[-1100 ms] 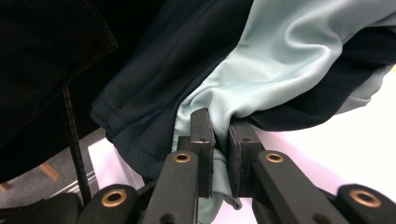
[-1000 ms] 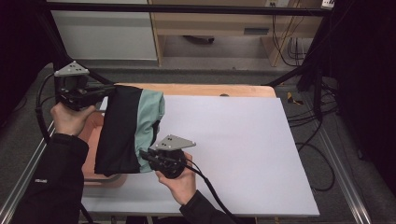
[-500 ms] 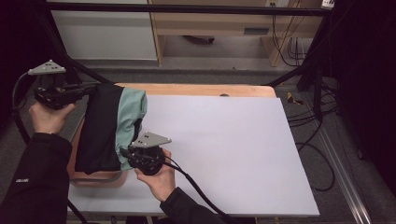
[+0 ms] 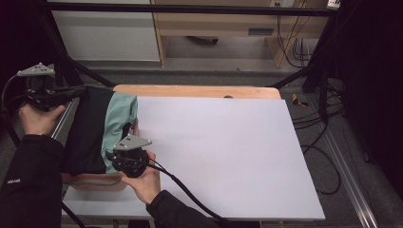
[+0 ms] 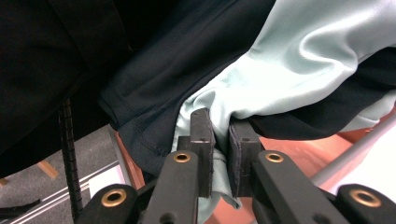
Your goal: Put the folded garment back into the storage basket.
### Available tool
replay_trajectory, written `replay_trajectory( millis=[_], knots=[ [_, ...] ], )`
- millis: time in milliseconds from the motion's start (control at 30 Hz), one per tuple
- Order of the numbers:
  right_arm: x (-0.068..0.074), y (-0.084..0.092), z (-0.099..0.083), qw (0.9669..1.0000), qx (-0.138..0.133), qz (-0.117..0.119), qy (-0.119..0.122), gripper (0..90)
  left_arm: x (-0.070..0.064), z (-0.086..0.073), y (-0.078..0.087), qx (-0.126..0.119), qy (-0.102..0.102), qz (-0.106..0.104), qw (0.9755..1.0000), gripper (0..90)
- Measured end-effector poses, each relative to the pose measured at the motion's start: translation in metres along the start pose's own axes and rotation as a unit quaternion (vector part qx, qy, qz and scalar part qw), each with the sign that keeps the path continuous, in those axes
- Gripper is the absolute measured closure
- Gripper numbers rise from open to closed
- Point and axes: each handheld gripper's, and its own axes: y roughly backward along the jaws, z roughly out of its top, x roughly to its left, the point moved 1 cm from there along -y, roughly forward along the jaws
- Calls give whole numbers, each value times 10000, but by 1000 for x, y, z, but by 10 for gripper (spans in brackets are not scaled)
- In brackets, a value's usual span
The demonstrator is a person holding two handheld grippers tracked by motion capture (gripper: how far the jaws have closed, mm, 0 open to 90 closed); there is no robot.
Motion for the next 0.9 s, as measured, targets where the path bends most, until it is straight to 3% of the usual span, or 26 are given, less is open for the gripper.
replay_trajectory(
  millis=[467,900],
  knots=[
    [0,-27,-11,9996,262,-33,25,829,18,-26,-16,99,192,-28,9998,830],
    [0,-39,-22,9988,457,-87,120,829,28,-47,-27,263,327,9,9991,829]
  ],
)
